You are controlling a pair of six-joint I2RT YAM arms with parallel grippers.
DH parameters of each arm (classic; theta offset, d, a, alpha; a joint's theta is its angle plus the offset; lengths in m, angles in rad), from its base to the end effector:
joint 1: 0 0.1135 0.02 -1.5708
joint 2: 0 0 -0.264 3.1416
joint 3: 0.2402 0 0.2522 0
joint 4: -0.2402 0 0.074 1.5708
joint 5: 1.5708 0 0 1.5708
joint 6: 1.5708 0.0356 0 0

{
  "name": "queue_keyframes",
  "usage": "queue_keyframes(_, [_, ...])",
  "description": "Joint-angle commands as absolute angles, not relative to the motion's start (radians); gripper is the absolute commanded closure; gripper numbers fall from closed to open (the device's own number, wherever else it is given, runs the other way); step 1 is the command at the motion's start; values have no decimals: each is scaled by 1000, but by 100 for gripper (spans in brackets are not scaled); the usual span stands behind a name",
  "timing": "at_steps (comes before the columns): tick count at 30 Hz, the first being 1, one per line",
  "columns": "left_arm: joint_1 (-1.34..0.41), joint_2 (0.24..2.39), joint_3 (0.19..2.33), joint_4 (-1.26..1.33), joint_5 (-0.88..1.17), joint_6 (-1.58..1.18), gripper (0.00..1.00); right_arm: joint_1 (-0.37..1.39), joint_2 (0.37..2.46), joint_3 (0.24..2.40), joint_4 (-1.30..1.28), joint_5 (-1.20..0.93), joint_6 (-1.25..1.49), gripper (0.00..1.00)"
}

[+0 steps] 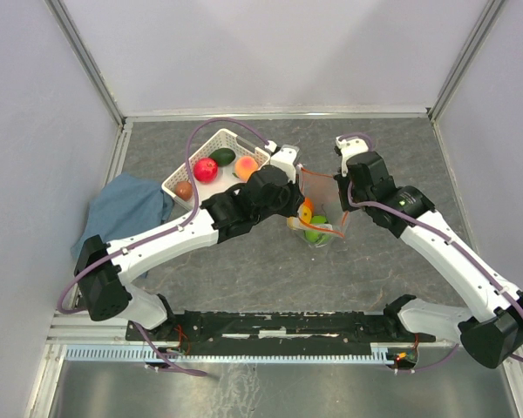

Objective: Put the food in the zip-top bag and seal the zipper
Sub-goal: Place the fake fruit in the zipper food storage bag, then pick up the fake fruit from the bin.

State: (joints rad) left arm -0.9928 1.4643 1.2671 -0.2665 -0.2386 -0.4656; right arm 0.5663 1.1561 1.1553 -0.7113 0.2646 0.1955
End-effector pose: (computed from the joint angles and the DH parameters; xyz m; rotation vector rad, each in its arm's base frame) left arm 0.1934 -0.2810 0.3383 0.3936 2.0504 -0.6712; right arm 0.2081 0.1213 0.3441 -0.2802 2.2379 0.1050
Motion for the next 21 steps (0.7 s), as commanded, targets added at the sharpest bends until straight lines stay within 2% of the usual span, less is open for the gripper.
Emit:
queue_keyframes(1, [-980, 1460, 1303, -284, -294, -429, 83, 562, 1184, 1195, -655, 203, 202, 99])
queue_keyframes(15, [-943, 1471, 1333, -290, -282, -411, 85, 560, 1262, 1245, -623, 170, 202, 99])
queue_keyframes(21, [-891, 1455, 1342, -293, -208, -459, 95, 558, 1274, 1258, -636, 226, 189, 99])
